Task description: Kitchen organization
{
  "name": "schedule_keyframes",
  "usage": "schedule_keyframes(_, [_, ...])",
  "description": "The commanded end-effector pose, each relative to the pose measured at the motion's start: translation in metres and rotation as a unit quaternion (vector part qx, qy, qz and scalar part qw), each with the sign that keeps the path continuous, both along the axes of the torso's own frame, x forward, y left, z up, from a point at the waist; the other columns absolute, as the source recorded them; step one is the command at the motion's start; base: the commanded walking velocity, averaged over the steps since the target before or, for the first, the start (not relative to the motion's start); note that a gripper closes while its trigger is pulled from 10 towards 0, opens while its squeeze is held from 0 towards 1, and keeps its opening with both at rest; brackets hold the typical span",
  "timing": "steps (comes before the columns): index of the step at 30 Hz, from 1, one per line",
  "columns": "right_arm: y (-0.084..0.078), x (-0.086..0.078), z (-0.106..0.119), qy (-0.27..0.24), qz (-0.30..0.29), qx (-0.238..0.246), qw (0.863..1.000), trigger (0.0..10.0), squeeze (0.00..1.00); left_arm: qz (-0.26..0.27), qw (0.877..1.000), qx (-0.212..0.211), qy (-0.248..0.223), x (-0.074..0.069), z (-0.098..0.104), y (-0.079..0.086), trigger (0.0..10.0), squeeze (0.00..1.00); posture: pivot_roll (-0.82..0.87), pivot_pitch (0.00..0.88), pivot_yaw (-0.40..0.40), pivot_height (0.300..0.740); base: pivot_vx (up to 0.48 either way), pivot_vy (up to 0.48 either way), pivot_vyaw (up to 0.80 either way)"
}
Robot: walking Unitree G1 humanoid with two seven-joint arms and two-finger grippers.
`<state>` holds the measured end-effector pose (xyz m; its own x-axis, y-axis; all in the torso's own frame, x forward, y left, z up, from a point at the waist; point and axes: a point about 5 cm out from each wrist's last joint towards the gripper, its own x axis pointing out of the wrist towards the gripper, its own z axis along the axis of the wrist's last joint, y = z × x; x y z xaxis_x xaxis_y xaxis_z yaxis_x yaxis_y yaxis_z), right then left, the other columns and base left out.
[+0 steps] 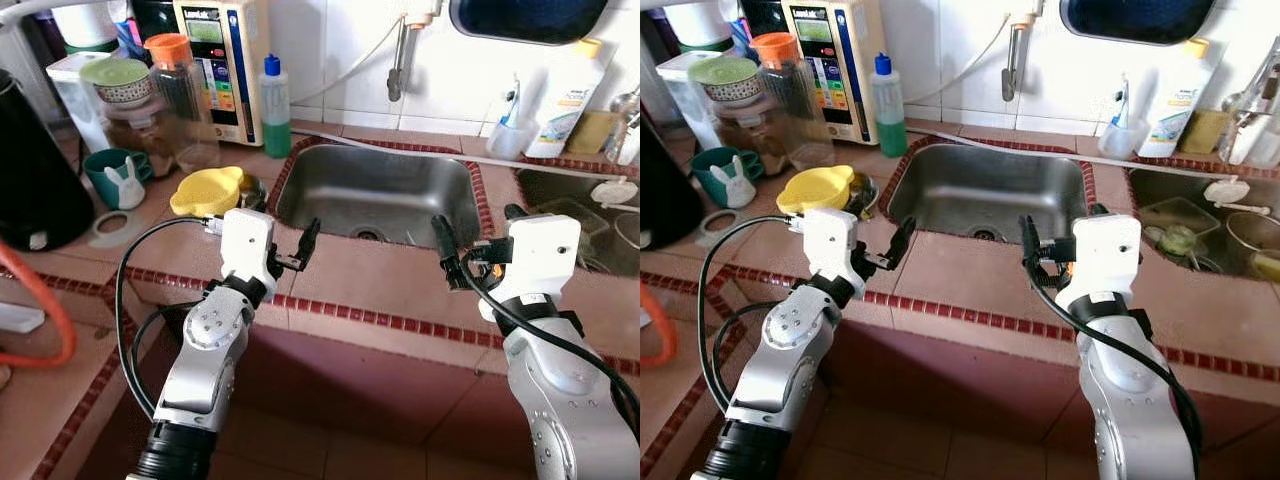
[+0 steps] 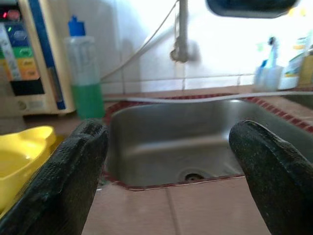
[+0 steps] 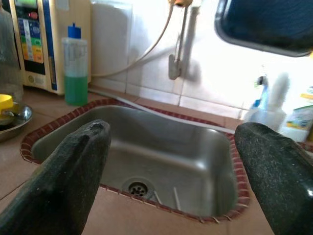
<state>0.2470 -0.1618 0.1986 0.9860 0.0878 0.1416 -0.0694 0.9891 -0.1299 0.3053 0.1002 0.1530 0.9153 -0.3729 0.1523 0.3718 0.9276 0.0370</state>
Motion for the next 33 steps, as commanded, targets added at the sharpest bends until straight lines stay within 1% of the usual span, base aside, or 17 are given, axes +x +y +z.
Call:
schedule_keyframes(1, [0.001,-0.001,0.004,-0.010,0.002,0.000,1.000,10.0,0.00,-0.005,1.000,-0.002,-0.009,0.000,0.006,0.000,10.0,0.00,-0.03,0.000,0.024,0.740,0.349,0.000,0.00])
schedule_keyframes(11, [0.001,0.000,0.004,-0.010,0.002,0.000,1.000,10.0,0.00,-0.009,1.000,-0.001,-0.007,0.000,0.005,-0.002,10.0,0.00,-0.03,0.000,0.025,0.740,0.324,0.000,0.00])
schedule_keyframes(12, [0.001,0.000,0.004,-0.010,0.002,0.000,1.000,10.0,0.00,-0.009,1.000,-0.009,-0.010,-0.001,0.006,-0.002,10.0,0.00,-0.03,0.000,0.025,0.740,0.000,0.000,0.00])
schedule_keyframes(16, [0.001,-0.001,0.003,-0.009,0.002,0.000,1.000,10.0,0.00,-0.011,1.000,-0.010,-0.012,-0.004,0.006,-0.005,10.0,0.00,-0.03,0.000,0.027,0.740,0.000,0.000,0.00])
schedule_keyframes(19, [0.001,-0.001,0.003,-0.008,0.001,0.000,1.000,10.0,0.00,-0.004,1.000,-0.004,-0.005,-0.005,0.003,-0.006,10.0,0.00,-0.03,0.000,0.025,0.740,0.000,0.000,0.00])
schedule_keyframes(21, [0.000,-0.001,0.003,-0.008,0.001,0.001,1.000,10.0,0.00,0.006,1.000,0.012,-0.011,-0.006,0.002,-0.004,10.0,0.00,-0.04,0.000,0.024,0.740,0.000,0.000,0.00])
schedule_keyframes(24, [0.000,-0.002,0.003,-0.008,0.002,0.001,1.000,10.0,0.00,0.004,1.000,0.016,-0.014,-0.007,0.001,-0.004,10.0,0.00,-0.03,0.000,0.024,0.740,0.000,0.000,0.00])
schedule_keyframes(26, [0.000,-0.002,0.003,-0.008,0.002,0.001,1.000,10.0,0.00,0.003,0.999,0.031,-0.018,-0.011,-0.002,0.002,10.0,0.00,-0.03,0.000,0.019,0.740,0.000,0.000,0.00])
schedule_keyframes(28, [0.000,-0.001,0.003,-0.006,0.007,0.001,1.000,10.0,0.00,0.023,0.998,0.060,-0.019,-0.019,-0.008,0.020,10.0,0.00,-0.02,0.000,0.015,0.740,0.000,0.000,0.00])
schedule_keyframes(29, [0.000,0.000,0.004,-0.005,0.011,0.004,1.000,10.0,0.00,0.043,0.996,0.078,-0.015,-0.024,-0.014,0.032,10.0,0.00,-0.01,0.000,0.012,0.740,0.000,0.000,0.00])
schedule_keyframes(32, [0.000,0.001,0.004,-0.004,0.016,0.006,1.000,10.0,0.00,0.055,0.994,0.094,-0.007,-0.028,-0.020,0.041,10.0,0.00,-0.01,0.000,0.009,0.740,0.000,0.000,0.00])
schedule_keyframes(33, [0.001,0.002,0.004,-0.002,0.023,0.011,1.000,10.0,0.00,0.062,0.993,0.101,0.004,-0.029,-0.025,0.046,10.0,0.00,-0.01,0.000,0.008,0.740,0.000,0.000,0.00])
